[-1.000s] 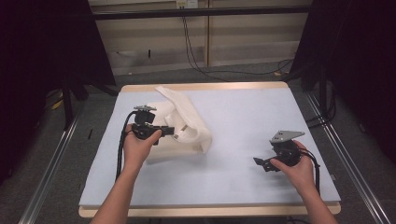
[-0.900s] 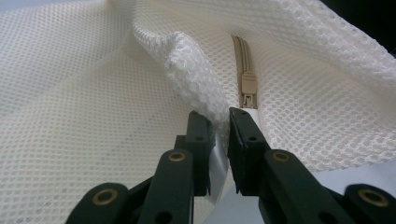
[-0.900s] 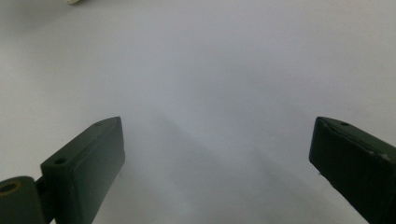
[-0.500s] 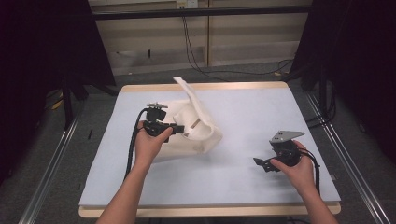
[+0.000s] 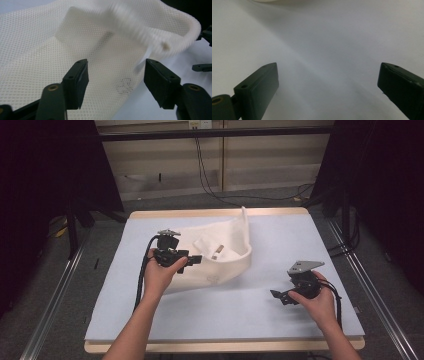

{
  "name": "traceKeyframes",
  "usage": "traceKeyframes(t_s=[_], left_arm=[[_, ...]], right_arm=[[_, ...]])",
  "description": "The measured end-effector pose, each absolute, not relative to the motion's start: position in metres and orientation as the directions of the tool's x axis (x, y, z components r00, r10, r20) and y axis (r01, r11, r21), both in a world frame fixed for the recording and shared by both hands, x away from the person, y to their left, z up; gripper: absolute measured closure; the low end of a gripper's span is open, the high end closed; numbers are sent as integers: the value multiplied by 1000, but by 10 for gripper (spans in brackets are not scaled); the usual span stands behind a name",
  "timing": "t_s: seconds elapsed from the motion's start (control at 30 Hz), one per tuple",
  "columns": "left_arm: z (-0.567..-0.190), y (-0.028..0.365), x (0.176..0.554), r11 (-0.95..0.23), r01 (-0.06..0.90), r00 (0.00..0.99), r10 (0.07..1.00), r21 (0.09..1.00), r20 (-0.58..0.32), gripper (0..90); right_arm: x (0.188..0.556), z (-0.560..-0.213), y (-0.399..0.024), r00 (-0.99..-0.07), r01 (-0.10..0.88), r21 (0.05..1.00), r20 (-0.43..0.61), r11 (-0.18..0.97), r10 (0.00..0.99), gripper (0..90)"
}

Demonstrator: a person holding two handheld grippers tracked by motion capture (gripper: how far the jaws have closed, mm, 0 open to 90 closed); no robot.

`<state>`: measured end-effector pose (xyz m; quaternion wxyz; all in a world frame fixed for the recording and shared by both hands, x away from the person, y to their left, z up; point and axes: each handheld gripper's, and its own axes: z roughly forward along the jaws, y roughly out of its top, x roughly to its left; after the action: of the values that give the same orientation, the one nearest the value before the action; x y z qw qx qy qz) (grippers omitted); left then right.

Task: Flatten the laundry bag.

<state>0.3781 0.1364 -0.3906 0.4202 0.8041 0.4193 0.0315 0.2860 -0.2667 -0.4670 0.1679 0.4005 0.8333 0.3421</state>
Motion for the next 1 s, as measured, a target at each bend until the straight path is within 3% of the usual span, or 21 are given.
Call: traceKeyframes(t_s=[0.17,1.0], left_arm=[[-392,141,377,-319,643,654,701,696,-284,296],[-399,195,386,-307,704,565,788,640,-244,220]], right_arm=[[286,-468,-265,-630,546,705,-9,452,776,29],[286,-471,-264,-615,565,706,15,427,788,20]])
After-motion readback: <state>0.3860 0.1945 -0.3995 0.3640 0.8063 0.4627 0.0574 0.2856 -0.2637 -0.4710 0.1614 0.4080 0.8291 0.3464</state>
